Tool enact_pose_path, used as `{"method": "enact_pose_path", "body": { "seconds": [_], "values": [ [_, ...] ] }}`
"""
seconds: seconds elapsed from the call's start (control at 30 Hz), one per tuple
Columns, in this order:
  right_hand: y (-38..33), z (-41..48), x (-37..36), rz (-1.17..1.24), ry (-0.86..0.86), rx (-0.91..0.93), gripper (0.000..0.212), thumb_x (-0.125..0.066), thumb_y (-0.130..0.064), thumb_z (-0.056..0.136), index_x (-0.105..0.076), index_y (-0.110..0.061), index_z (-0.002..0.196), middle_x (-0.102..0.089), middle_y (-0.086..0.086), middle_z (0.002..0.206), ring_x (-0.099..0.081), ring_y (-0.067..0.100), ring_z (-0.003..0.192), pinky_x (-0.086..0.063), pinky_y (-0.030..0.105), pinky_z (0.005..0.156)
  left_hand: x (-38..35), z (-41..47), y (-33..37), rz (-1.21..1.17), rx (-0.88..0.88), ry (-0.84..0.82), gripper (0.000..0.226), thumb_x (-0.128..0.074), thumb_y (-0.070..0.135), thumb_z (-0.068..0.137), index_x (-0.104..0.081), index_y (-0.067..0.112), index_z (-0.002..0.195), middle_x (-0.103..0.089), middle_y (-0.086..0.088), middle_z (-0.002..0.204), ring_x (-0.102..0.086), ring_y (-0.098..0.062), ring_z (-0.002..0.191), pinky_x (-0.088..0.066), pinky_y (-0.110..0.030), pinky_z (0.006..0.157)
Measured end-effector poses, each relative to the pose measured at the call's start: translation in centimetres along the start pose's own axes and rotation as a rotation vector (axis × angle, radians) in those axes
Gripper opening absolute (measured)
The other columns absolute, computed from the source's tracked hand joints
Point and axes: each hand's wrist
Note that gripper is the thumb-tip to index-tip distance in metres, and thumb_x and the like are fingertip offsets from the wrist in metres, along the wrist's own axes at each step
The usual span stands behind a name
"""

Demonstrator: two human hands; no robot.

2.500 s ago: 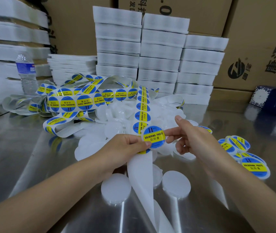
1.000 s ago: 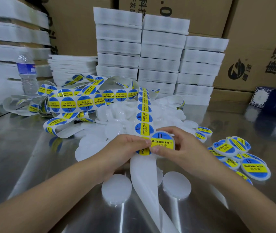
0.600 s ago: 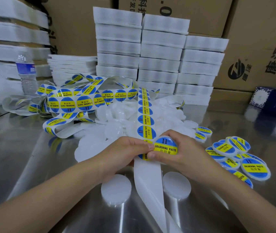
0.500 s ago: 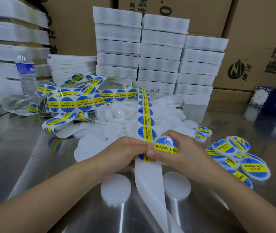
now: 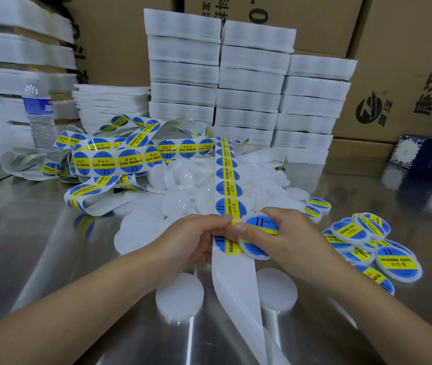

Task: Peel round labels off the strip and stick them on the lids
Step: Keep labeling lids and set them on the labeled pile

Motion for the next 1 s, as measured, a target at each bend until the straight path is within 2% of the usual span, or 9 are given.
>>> {"method": "enact_pose_path", "body": {
  "seconds": [0.1, 0.2, 0.37, 0.47, 0.57, 0.73, 0.87, 0.93, 1.0],
  "values": [
    [-0.04, 0.04, 0.0, -0.042, 0.016, 0.019, 0.061, -0.049, -0.075, 0.062, -0.043, -0.015, 0.055, -0.036, -0.006, 0.047, -0.032, 0.008, 0.045, -0.031, 0.018, 0.044, -0.07, -0.18, 0.11, 0.041, -0.011, -0.007, 0.027, -0.054, 0.027, 0.077, -0.077, 0.011, 0.075, -0.075, -0.01, 0.09, -0.071, -0.019, 0.079, -0.055, -0.029, 0.078],
    [-0.15, 0.12, 0.06, -0.066, 0.017, 0.019, 0.07, -0.037, -0.081, 0.053, -0.045, -0.011, 0.057, -0.038, -0.004, 0.05, -0.033, 0.008, 0.046, -0.031, 0.02, 0.047, 0.03, -0.09, -0.03, 0.081, -0.01, -0.003, 0.029, -0.047, 0.019, 0.091, -0.074, 0.008, 0.089, -0.074, -0.014, 0.099, -0.069, -0.023, 0.087, -0.051, -0.037, 0.089],
    [0.12, 0.21, 0.09, -0.082, 0.014, 0.036, 0.07, -0.031, -0.081, 0.057, -0.042, -0.011, 0.057, -0.036, -0.002, 0.052, -0.032, 0.009, 0.048, -0.029, 0.023, 0.048, -0.14, -0.14, 0.0, 0.083, -0.018, 0.012, 0.026, -0.05, 0.013, 0.09, -0.075, 0.007, 0.087, -0.074, -0.015, 0.1, -0.07, -0.024, 0.086, -0.05, -0.04, 0.092],
    [0.18, 0.32, -0.01, -0.069, 0.005, 0.041, 0.075, -0.03, -0.077, 0.063, -0.044, -0.004, 0.062, -0.036, 0.002, 0.055, -0.03, 0.01, 0.05, -0.027, 0.025, 0.049, -0.11, -0.2, 0.01, 0.092, -0.024, 0.011, 0.026, -0.053, 0.009, 0.089, -0.078, 0.01, 0.079, -0.075, -0.012, 0.096, -0.071, -0.021, 0.083, -0.055, -0.033, 0.083],
    [0.14, 0.28, -0.02, -0.048, 0.005, 0.039, 0.068, -0.03, -0.073, 0.068, -0.041, -0.007, 0.059, -0.034, -0.002, 0.053, -0.03, 0.009, 0.05, -0.027, 0.025, 0.049, -0.06, -0.22, 0.02, 0.096, -0.021, 0.028, 0.027, -0.056, 0.005, 0.087, -0.078, 0.012, 0.072, -0.076, -0.009, 0.087, -0.072, -0.016, 0.074, -0.057, -0.025, 0.068],
    [0.33, 0.33, 0.06, 0.018, -0.001, 0.033, 0.054, -0.036, -0.054, 0.091, -0.037, -0.013, 0.056, -0.034, -0.004, 0.051, -0.029, 0.009, 0.05, -0.026, 0.022, 0.047, 0.13, -0.02, -0.21, 0.122, -0.019, 0.022, 0.014, -0.062, 0.007, 0.083, -0.075, 0.005, 0.09, -0.074, -0.014, 0.095, -0.071, -0.019, 0.077, -0.057, -0.026, 0.069],
    [0.4, 0.33, -0.02, 0.022, 0.019, 0.021, 0.05, -0.034, -0.049, 0.094, -0.033, -0.016, 0.056, -0.034, -0.007, 0.047, -0.029, 0.009, 0.048, -0.026, 0.021, 0.046, -0.08, -0.2, -0.18, 0.168, -0.048, -0.046, 0.014, -0.067, 0.011, 0.077, -0.078, 0.017, 0.072, -0.075, -0.002, 0.077, -0.069, -0.01, 0.067, -0.054, -0.019, 0.059],
    [0.37, 0.33, -0.06, 0.037, 0.027, 0.022, 0.049, -0.034, -0.048, 0.095, -0.033, -0.017, 0.056, -0.034, -0.007, 0.047, -0.03, 0.009, 0.048, -0.026, 0.022, 0.046, 0.01, -0.14, -0.24, 0.201, -0.054, -0.047, 0.021, -0.065, 0.009, 0.083, -0.078, 0.02, 0.071, -0.074, 0.001, 0.076, -0.069, -0.008, 0.066, -0.051, -0.016, 0.058],
    [0.28, 0.32, -0.12, 0.072, 0.033, 0.021, 0.049, -0.033, -0.046, 0.096, -0.033, -0.016, 0.057, -0.034, -0.006, 0.049, -0.029, 0.008, 0.048, -0.025, 0.023, 0.048, 0.13, -0.02, -0.33, 0.218, -0.062, -0.032, 0.019, -0.065, 0.01, 0.084, -0.079, 0.019, 0.074, -0.075, -0.001, 0.08, -0.07, -0.009, 0.07, -0.052, -0.017, 0.06]
  ]
}}
Point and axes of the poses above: each hand's wrist, its own z-axis towards the middle knuckle, its own x-axis out of the back of the hand, y = z × x
